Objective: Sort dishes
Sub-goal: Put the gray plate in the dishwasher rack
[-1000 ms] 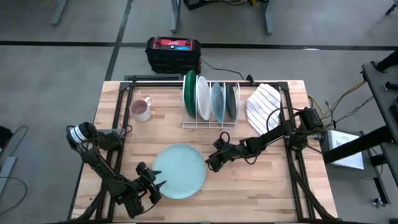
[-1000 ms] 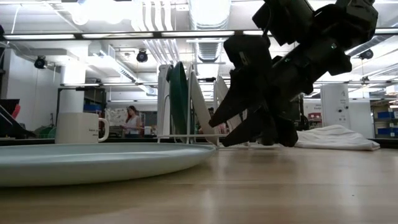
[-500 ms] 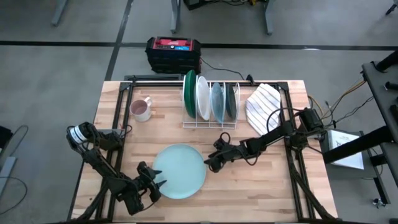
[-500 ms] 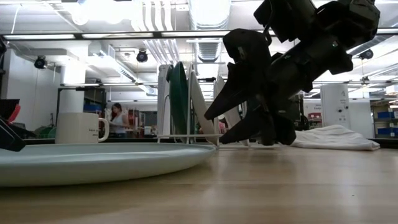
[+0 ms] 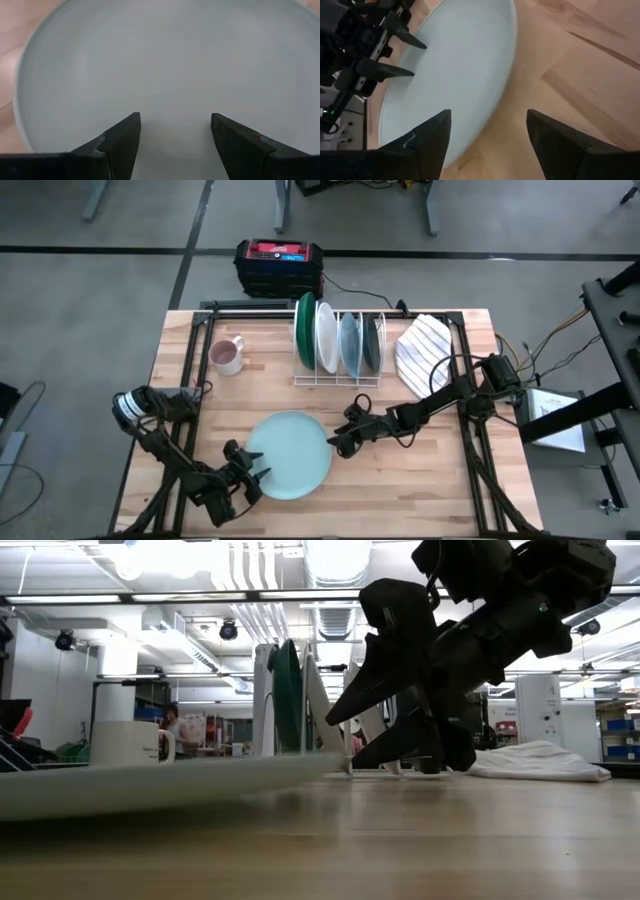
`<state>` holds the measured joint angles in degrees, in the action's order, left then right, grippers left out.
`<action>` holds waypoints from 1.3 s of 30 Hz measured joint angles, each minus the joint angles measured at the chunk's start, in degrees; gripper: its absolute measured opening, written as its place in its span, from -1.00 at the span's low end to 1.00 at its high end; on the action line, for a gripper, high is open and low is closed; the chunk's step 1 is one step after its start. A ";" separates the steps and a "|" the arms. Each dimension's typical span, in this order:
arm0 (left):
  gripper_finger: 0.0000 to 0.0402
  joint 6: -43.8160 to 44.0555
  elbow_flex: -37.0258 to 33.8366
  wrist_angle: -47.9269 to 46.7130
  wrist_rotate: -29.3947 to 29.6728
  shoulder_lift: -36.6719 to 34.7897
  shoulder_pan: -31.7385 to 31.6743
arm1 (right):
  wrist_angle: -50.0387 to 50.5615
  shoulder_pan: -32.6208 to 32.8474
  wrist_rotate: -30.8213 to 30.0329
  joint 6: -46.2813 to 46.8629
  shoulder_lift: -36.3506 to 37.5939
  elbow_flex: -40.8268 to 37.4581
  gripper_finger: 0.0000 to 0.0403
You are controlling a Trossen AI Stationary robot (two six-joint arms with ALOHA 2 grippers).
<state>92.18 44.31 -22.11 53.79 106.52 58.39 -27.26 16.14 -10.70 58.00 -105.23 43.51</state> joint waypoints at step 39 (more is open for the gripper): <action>0.16 -0.22 1.93 -1.52 2.51 2.00 -0.33 | -2.56 0.29 0.02 -5.84 -12.09 10.56 -0.71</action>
<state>91.96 46.24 -23.63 56.29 108.52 58.06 -29.82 16.43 -10.68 52.15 -117.32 54.06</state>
